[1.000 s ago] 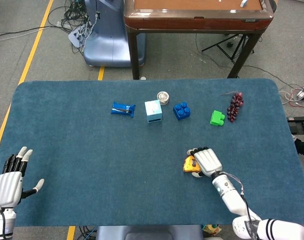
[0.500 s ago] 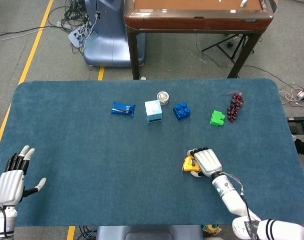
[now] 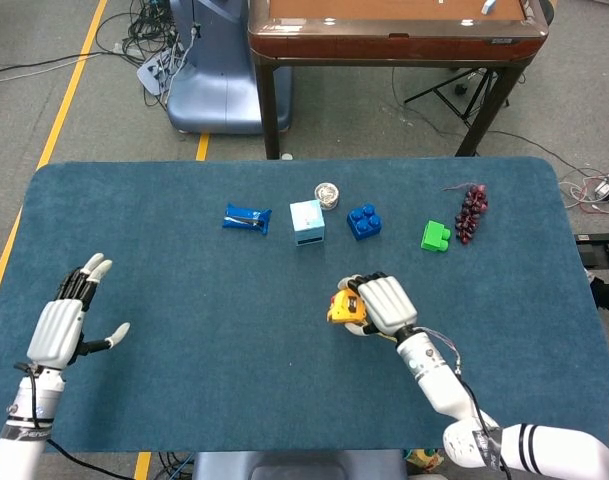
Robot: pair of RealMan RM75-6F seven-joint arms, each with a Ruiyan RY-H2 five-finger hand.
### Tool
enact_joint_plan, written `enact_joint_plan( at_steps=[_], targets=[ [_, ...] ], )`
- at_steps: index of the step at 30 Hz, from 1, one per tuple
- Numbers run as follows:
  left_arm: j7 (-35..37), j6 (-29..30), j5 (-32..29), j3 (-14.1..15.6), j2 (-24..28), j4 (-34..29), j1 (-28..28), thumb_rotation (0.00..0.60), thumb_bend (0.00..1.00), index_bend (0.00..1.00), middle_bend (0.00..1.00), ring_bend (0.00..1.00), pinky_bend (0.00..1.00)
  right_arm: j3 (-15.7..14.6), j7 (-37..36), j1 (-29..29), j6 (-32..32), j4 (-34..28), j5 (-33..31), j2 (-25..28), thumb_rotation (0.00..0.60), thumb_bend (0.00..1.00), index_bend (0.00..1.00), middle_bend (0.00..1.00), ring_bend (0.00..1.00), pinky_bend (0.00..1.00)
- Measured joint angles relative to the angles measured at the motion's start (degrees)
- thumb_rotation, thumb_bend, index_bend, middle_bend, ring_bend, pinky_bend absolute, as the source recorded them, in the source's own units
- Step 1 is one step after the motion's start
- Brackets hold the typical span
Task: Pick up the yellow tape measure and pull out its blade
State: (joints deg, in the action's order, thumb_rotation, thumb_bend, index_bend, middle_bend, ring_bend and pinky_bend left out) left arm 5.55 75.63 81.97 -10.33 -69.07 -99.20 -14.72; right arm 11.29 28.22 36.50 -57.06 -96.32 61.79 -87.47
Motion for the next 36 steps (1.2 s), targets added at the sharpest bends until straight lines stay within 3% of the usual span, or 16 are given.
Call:
enact_joint_plan(
  at_steps=[6,16,23,36],
  targets=[
    [0.13,-5.05,-2.9,-2.72,-1.48,-1.34,-5.44,0.6,0.22,0.0,0.0,0.0,0.0,3.31,3.54,3.54,-0.56,-2.19,-5.7,-2.07,0.6,0.5,0.44,0.5,0.4,0.29],
    [-2.93,-8.81,-8.55,-4.51,-4.71,-4.36,-9.8,0.6,0.22,0.0,0.0,0.0,0.0,8.68,9.59,11.65,-3.25,-3.69,-14.97,-7.01,0.6,0.5,0.45,0.51,0.42,0.29],
    [-4.81,-10.4,-13.88,-5.66,-6.05,-6.91,-11.95,0.6,0.22,0.0,0.0,0.0,0.0,10.88,14.15,16.55,-7.18,-3.41,-20.22,-11.36,0.6,0.5,0.45,0.51,0.42,0.29],
    [-5.47,-9.42,-16.49,-5.86,-9.53,-7.09,-13.65,0.6,0.22,0.0,0.0,0.0,0.0,13.02,19.7,22.49,-13.71,-2.94,-25.96,-16.41,0.6,0.52,0.45,0.51,0.43,0.29]
  ],
)
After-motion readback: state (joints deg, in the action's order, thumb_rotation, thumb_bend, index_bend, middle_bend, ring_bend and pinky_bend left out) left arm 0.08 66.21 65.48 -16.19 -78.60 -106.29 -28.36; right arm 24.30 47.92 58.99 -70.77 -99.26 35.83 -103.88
